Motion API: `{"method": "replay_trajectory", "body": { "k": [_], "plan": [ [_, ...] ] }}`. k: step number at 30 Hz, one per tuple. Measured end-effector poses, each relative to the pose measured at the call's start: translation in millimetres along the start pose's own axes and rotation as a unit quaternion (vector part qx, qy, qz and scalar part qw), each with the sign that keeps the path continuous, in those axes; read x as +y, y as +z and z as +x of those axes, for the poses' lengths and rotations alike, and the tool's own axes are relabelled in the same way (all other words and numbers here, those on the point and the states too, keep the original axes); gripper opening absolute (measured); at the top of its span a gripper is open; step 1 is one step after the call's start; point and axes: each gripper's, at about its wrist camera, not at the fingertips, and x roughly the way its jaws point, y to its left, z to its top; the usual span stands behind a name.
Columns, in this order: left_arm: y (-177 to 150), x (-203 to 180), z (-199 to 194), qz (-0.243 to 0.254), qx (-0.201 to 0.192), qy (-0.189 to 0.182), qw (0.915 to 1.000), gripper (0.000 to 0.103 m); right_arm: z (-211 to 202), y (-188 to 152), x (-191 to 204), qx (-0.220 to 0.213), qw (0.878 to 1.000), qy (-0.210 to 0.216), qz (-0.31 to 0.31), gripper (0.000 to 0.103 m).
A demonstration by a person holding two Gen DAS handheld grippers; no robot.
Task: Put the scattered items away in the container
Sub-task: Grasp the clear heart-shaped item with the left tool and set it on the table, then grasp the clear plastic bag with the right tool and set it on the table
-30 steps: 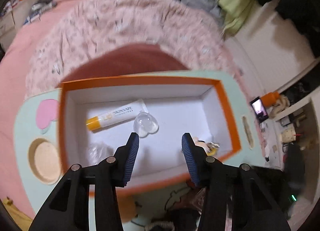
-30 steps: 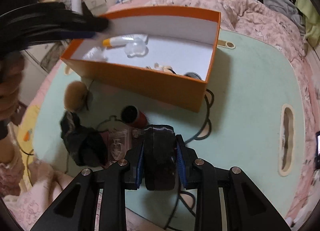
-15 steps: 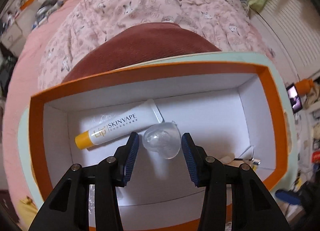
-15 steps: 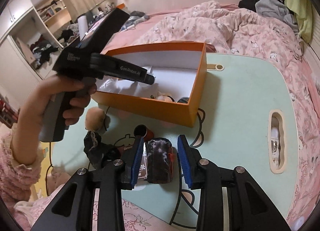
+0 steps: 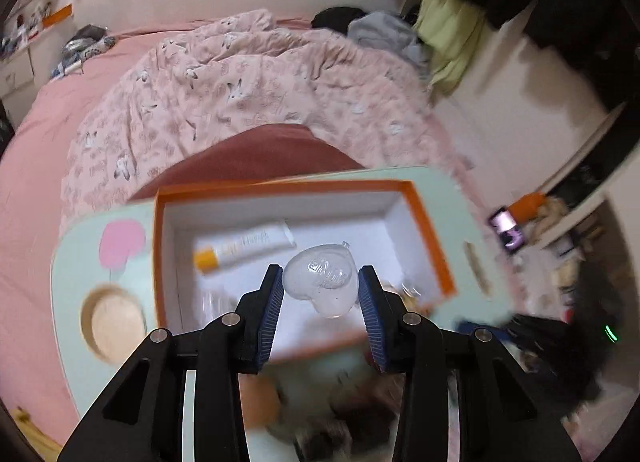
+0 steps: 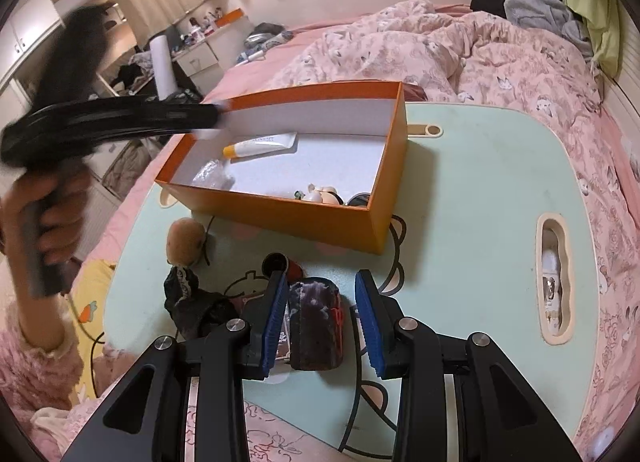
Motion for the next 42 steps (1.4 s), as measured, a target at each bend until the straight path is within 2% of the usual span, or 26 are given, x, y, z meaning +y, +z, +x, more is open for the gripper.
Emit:
{"method": "replay_trajectory", "body": {
  "k": [4, 7, 10, 13, 17, 19, 21, 22, 24, 25, 27, 29, 32, 37, 42],
  "plan": [
    [-45.3, 9.9, -5.9, 0.000, 0.027, -0.019, 0.9995, 0.040, 4.7, -0.5, 1.3, 0.006, 1.000, 0.002, 0.004, 0.035],
    [-67.8, 15.9, 4.5, -0.003, 0.038, -0.004, 0.9993, 0.040, 10.8, -1.8, 5.3, 0.015, 1.000, 0.001, 0.003, 0.035],
    [-73.9, 17.9, 13.3, -0.010, 0.028, 0.003, 0.9995, 0.040, 14.6, -2.2, 10.6, 0.023, 1.000, 0.000, -0.003, 0.035],
    [-71.1, 9.6, 25.2, 0.003, 0.037, 0.002, 0.9993, 0.040, 15.7, -1.7, 14.7, 0.025, 1.000, -0.003, -0.006, 0.035],
    [-71.7, 5.5, 34.9, 0.008, 0.036, 0.025, 0.9990, 0.040, 10.8, -0.2, 19.4, 0.019, 1.000, -0.007, -0.009, 0.035],
    [-73.2, 7.9, 30.0, -0.001, 0.022, 0.020, 0.9996, 0.040, 6.0, 4.5, 24.0, 0.017, 1.000, -0.012, -0.017, 0.035],
    [-74.7, 10.5, 20.1, -0.012, 0.000, -0.007, 0.9999, 0.044, -1.0, 16.9, 32.8, 0.009, 1.000, -0.005, -0.025, 0.035],
    [-75.9, 12.5, 13.3, -0.020, -0.013, -0.022, 0.9995, 0.049, -3.0, 24.7, 38.1, 0.005, 1.000, 0.005, -0.029, 0.035],
    [-79.7, 17.6, 2.2, -0.035, -0.039, -0.034, 0.9981, 0.070, -1.4, 44.0, 52.6, 0.008, 0.998, 0.043, -0.037, 0.035],
    [-82.4, 20.2, -3.0, -0.040, -0.051, -0.034, 0.9973, 0.071, 1.9, 52.7, 58.1, 0.014, 0.997, 0.059, -0.038, 0.035],
    [-86.3, 22.6, -9.7, -0.043, -0.061, -0.035, 0.9966, 0.071, 16.5, 72.9, 72.1, 0.031, 0.995, 0.080, -0.042, 0.037],
    [-90.2, 27.7, -17.7, -0.048, -0.071, -0.044, 0.9953, 0.071, 34.7, 90.9, 85.0, 0.048, 0.994, 0.083, -0.047, 0.038],
    [-104.6, 44.2, -38.1, -0.071, -0.108, -0.060, 0.9898, 0.071, 72.7, 114.6, 99.1, 0.089, 0.991, 0.093, -0.037, 0.038],
    [-121.3, 69.7, -58.8, -0.098, -0.135, -0.036, 0.9854, 0.071, 137.0, 126.6, 118.8, 0.159, 0.985, 0.057, -0.040, 0.038],
    [-125.3, 90.6, -70.7, -0.129, -0.160, -0.044, 0.9777, 0.071, 173.7, 123.8, 126.7, 0.183, 0.982, 0.024, -0.041, 0.041]
  ]
}}
